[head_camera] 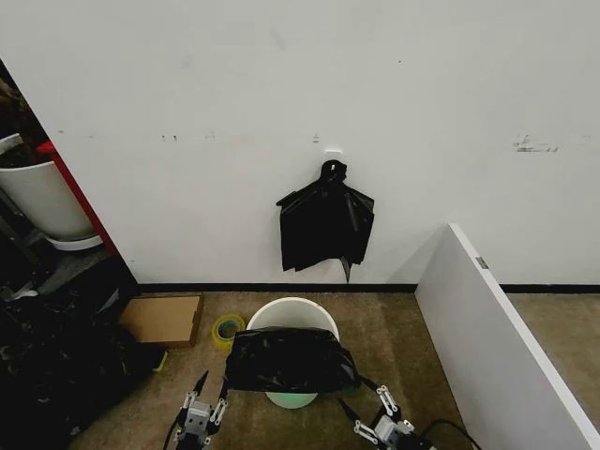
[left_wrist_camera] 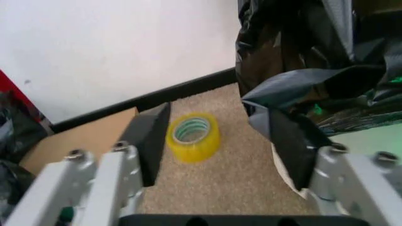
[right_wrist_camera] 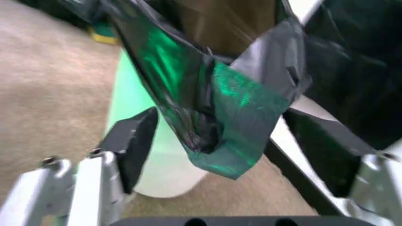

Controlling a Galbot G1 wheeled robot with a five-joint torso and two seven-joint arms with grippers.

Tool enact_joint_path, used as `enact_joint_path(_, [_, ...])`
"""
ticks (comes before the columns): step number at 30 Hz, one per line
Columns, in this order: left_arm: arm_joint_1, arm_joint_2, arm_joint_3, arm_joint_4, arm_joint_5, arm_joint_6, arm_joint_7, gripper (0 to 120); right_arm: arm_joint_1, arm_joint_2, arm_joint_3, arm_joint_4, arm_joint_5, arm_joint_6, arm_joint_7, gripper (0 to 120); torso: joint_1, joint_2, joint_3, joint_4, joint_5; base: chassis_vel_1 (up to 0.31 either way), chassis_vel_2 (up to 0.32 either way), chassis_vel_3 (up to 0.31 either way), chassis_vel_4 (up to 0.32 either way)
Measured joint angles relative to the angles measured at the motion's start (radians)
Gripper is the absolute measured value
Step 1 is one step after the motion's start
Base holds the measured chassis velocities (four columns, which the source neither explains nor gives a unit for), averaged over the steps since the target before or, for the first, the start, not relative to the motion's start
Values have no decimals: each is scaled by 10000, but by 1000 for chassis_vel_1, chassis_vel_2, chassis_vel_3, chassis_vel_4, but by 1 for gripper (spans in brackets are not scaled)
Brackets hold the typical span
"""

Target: Place the garbage bag over the trash bin.

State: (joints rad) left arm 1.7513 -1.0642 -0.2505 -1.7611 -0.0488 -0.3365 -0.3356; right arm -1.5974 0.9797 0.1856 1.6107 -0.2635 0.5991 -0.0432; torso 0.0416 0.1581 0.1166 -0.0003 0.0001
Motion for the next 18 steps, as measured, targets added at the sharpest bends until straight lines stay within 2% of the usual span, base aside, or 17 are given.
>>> enact_joint_path(3, [82, 122, -41, -111, 70, 16, -13, 73, 2, -70, 272, -19, 86, 433, -703, 88, 0, 0, 0, 0, 0, 0, 0, 0, 0])
enact_joint_path(5, [215, 228, -78, -199, 206, -40, 35, 82, 38, -100, 617, 21, 435, 897, -1709, 94, 0, 0, 0, -1, 1, 0, 0, 0, 0])
enact_joint_path(7, [496, 301, -193, -217, 646, -555, 475, 91, 217, -134, 1209, 600, 1676, 1209, -3510, 99, 0, 0, 0, 0, 0, 0, 0, 0, 0])
enact_joint_path(9, [639, 258, -486, -35, 964, -1361, 1202, 98, 515, -206, 1757, 1318, 3028, 900, -4977, 100, 0, 0, 0, 1, 0, 0, 0, 0, 0])
enact_joint_path(11, [666, 231, -597, 39, 1023, -1586, 1429, 98, 595, -231, 1904, 1512, 3299, 780, -5310, 100, 1, 0, 0, 2, -1, 0, 0, 0, 0])
enact_joint_path(14, [653, 135, -955, 367, 1073, -2144, 1957, 100, 858, -453, 2561, 2383, 4044, 170, -6831, 100, 0, 0, 0, 4, -3, 0, 0, 0, 0])
enact_joint_path(16, [360, -16, -1010, 732, 920, -2141, 1847, 100, 862, -513, 2480, 2606, 3769, -9, -6887, 100, 0, 0, 0, -1, -3, 0, 0, 0, 0])
enact_joint_path(18, [229, -95, -982, 878, 886, -2033, 1663, 100, 905, -436, 2178, 2568, 3378, -51, -5928, 100, 0, 0, 0, 0, -1, 0, 0, 0, 0])
